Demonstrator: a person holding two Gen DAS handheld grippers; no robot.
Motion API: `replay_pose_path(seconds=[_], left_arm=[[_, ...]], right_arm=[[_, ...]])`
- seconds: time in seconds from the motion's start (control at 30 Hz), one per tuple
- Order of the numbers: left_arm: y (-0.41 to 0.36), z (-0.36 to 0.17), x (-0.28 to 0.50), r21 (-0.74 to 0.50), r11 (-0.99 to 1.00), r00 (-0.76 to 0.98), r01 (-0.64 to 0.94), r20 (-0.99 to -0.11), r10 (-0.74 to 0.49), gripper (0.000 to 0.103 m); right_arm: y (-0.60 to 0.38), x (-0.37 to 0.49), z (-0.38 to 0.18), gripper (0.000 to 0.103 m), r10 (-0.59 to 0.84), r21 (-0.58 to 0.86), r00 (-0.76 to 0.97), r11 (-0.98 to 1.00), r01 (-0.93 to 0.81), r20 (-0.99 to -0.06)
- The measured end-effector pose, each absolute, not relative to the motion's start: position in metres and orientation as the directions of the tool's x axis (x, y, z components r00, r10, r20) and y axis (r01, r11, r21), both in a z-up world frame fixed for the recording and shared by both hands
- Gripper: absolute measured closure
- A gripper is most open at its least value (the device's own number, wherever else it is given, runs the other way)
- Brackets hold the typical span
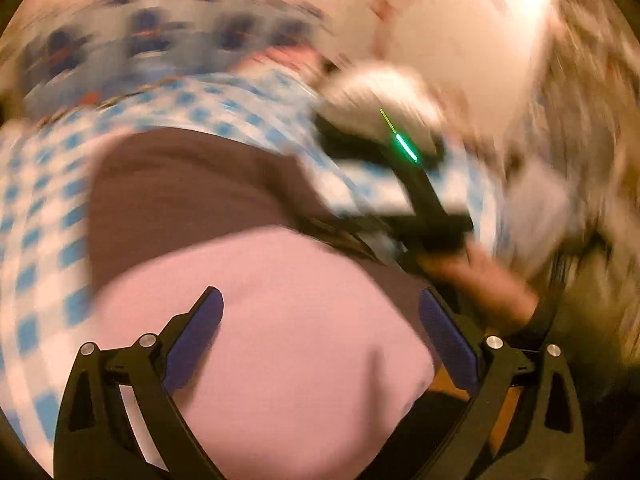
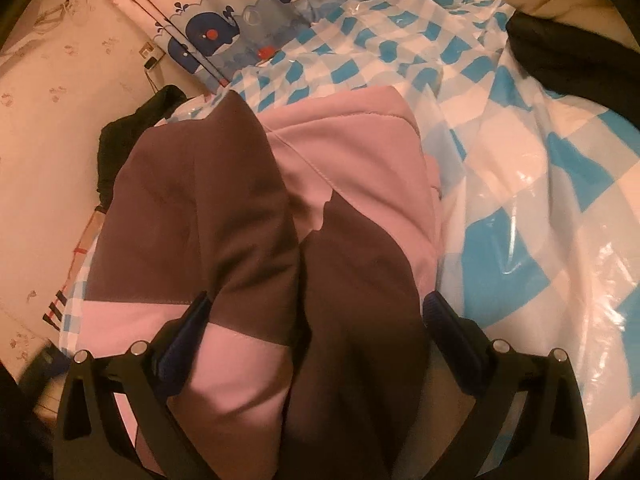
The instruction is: Fold large clothes
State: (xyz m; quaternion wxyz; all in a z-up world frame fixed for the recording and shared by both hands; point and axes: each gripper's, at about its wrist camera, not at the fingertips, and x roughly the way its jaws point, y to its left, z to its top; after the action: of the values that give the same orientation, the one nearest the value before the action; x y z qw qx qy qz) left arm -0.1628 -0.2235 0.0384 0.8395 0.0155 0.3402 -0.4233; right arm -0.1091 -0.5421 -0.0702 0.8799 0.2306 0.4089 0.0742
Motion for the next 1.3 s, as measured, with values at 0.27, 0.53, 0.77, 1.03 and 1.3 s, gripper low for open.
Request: replay_pose_path(seconds=[0.27, 0.53, 0.77, 1.03, 1.3], left_arm=[[-0.120, -0.052, -0.056, -0.703, 0.651, 0.285, 0.286, -0.586, -0.758, 0.007], [-0.169, -0.030, -0.066, -0.641, 0.650, 0.291, 0.410, -0.583, -0.758, 0.007], [-0.081, 0.014, -0.065, -0.543, 0.736, 0.453, 0.405, -0.580, -0.677, 0.007], [0.098, 0.012, -0.049, -0.548, 0.826, 0.618, 0.134, -0.605, -0.502, 0.007], [0.182, -0.015, -0.056, -0.627, 0.775, 0.668, -0.070, -0.607, -0.431, 0.007]], right_arm=[[-0.540, -0.117, -0.074, 0.006, 0.281, 0.463, 0.689, 0.882, 0.089, -0.669], [-0.539, -0.118, -0.087, 0.005, 0.337, 0.606, 0.744, 0.787, 0.115, -0.577], [-0.431, -0.055, -0.063, 0.005, 0.420, 0.598, 0.713, 0.801, -0.001, -0.561], [-0.241, 0.037, -0.056, 0.005, 0.576, 0.578, 0.629, 0.782, -0.236, -0.522], [-0.185, 0.059, -0.049, 0.005, 0.619, 0.506, 0.515, 0.784, -0.360, -0.593]])
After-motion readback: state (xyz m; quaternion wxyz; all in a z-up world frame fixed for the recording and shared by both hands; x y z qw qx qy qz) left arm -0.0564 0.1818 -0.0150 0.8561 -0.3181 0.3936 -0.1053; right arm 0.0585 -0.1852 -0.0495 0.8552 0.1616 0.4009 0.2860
